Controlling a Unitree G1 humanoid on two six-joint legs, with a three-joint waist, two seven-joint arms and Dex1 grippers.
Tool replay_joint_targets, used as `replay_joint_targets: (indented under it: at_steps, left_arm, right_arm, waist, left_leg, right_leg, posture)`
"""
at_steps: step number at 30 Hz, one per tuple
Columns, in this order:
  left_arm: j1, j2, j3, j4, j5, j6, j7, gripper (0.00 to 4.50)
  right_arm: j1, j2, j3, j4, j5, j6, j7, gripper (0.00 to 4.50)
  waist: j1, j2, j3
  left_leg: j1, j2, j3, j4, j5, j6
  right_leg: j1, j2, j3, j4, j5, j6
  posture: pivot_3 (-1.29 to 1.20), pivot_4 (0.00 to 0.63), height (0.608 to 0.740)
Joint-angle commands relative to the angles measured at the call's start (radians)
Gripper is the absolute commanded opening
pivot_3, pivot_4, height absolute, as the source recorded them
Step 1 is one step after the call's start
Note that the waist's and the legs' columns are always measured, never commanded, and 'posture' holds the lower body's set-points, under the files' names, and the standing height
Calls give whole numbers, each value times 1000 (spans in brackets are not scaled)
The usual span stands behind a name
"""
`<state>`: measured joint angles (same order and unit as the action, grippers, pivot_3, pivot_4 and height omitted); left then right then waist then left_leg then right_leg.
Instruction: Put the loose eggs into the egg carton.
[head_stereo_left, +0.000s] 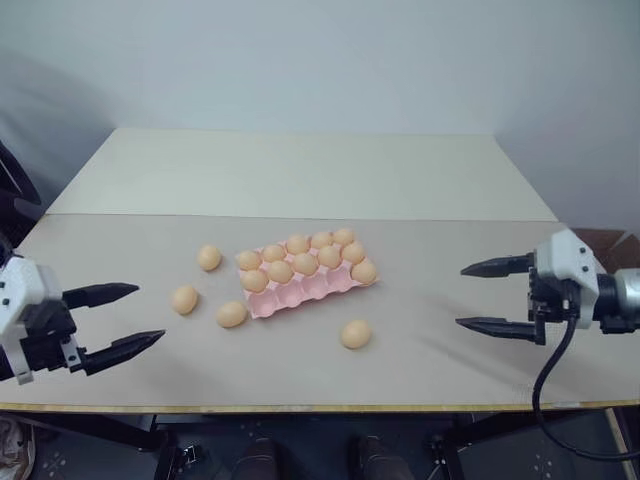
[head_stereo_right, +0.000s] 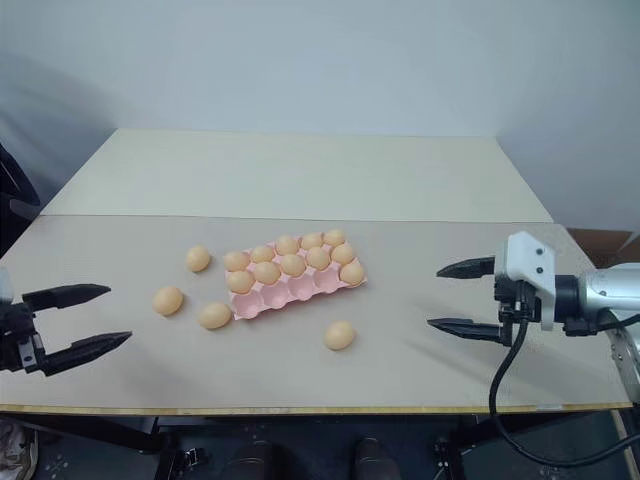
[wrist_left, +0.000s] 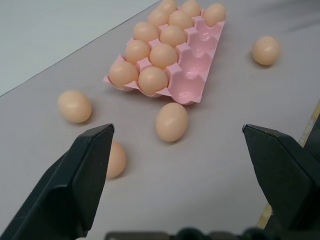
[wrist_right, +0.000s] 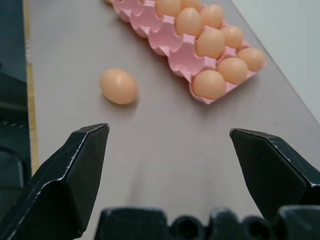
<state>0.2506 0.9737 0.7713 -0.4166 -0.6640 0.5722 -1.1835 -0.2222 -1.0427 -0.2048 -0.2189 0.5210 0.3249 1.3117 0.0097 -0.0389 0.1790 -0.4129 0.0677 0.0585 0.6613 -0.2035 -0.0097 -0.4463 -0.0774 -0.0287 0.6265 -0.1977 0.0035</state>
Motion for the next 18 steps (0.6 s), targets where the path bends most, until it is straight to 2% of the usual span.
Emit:
replay_joint_targets:
  at_steps: [1, 5, 12, 18]
  left_arm:
    - [-26, 24, -18, 0, -10, -12, -8, 4478]
    - [-53, 31, -49, 5, -18, -10, -8, 4478]
    - [-92, 36, -81, 23, -13, -15, -9, 4478]
    - [-96, 35, -76, 25, -10, -15, -10, 4478]
  right_arm:
    - [-42, 48, 100, -90, -43, -21, -34, 4500]
    - [-98, 150, 258, -128, -157, -57, -101, 4500]
    - [-193, 302, 485, -46, -383, -146, -175, 4500]
    - [-243, 353, 577, 41, -499, -197, -190, 4500]
  waist:
    - [-2, 0, 0]
    - [-3, 0, 0]
    - [-2, -1, 0]
    - [-1, -1, -1]
  left_leg:
    - [0, 0, 0, 0, 0, 0]
    - [-1, 0, 2, 0, 0, 0]
    - [-4, -1, 6, 0, 2, 3]
    - [-3, 0, 6, 0, 2, 3]
  right_leg:
    - [0, 0, 0, 0, 0, 0]
    - [-4, 1, 3, 2, 0, 0]
    - [-9, 1, 7, 3, 1, 0]
    - [-9, 1, 7, 4, 1, 0]
  posture:
    - [0, 150, 740]
    - [0, 150, 740]
    - [0, 150, 740]
    - [0, 150, 740]
